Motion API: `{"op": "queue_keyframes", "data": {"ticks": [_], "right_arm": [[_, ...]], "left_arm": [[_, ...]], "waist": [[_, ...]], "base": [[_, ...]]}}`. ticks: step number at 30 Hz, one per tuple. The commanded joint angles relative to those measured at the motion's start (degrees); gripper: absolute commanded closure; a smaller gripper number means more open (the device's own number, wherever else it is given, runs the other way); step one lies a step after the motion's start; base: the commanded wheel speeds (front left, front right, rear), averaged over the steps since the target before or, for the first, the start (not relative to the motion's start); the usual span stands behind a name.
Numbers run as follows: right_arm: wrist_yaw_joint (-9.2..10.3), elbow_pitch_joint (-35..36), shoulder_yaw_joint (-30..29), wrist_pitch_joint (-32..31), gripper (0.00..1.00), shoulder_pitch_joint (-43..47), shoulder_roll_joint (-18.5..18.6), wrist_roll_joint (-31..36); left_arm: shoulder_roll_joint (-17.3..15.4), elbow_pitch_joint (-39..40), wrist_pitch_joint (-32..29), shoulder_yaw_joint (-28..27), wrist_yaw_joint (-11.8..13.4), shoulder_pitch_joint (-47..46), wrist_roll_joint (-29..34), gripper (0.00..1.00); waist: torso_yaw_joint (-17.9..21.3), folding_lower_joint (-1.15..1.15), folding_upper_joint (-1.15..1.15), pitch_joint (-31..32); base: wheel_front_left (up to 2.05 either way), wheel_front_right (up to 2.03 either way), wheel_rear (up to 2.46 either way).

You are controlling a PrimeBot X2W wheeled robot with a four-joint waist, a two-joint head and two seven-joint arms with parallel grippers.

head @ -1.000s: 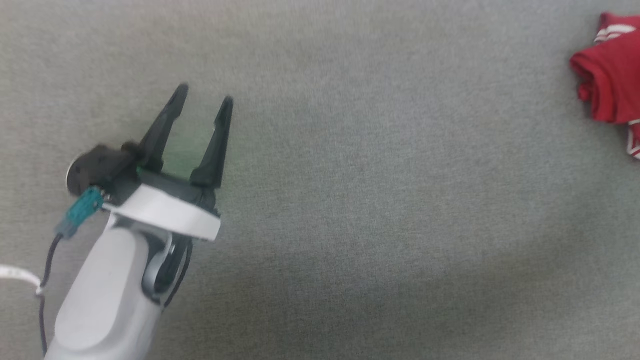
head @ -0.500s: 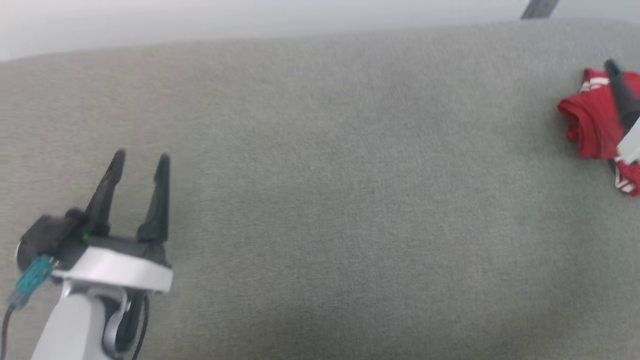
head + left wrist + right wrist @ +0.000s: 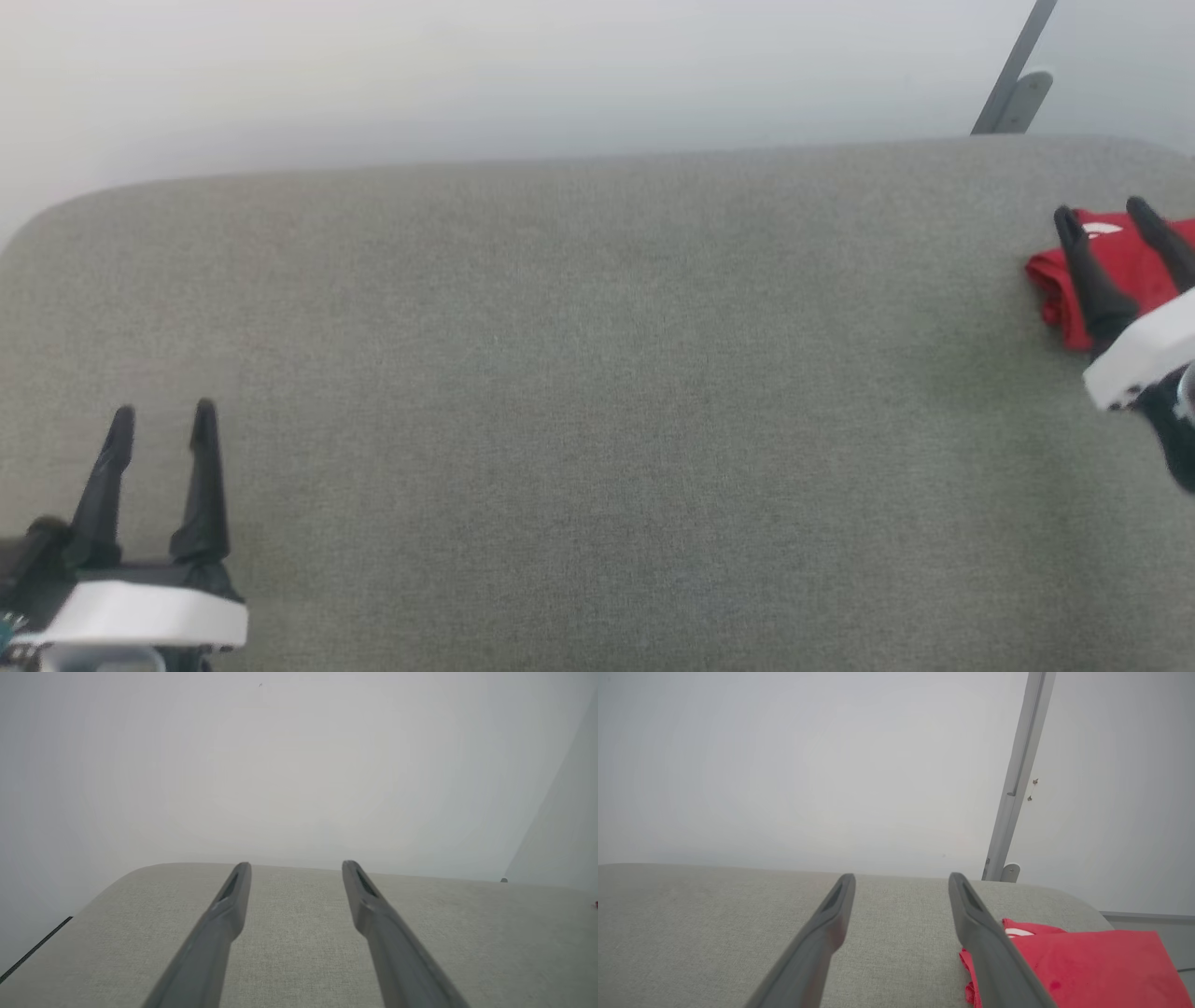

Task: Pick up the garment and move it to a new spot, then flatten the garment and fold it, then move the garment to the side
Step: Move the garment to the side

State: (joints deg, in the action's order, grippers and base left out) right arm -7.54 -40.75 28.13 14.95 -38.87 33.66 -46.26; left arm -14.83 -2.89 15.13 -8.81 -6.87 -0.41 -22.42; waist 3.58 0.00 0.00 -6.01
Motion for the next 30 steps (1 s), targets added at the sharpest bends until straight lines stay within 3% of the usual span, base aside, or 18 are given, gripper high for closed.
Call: {"op": "queue_keyframes", "data": {"ticks": [1, 17, 30], "right_arm": [[0.11, 1.9, -2.3, 0.2, 0.0, 3.3, -1.3, 2.1], [0.1, 15.4, -14.5, 0.2, 0.0, 20.2, -8.6, 13.6], [0.1, 20.3, -21.8, 0.3, 0.0, 29.6, -14.0, 19.7]], "left_arm": [[0.4, 0.4, 0.0, -1.3, -0.3, 1.5, 0.5, 0.0], [2.4, 2.4, 0.0, -6.0, -0.6, 8.6, 0.3, 0.0], [2.0, 3.6, 0.0, -7.9, -0.6, 13.1, -0.9, 0.0]], "waist": [[0.0, 0.0, 0.0, 1.1], [-0.5, 0.0, 0.0, 5.6], [-1.2, 0.0, 0.0, 7.6]], "base": [[0.0, 0.0, 0.0], [0.0, 0.0, 0.0], [0.0, 0.0, 0.0]]}}
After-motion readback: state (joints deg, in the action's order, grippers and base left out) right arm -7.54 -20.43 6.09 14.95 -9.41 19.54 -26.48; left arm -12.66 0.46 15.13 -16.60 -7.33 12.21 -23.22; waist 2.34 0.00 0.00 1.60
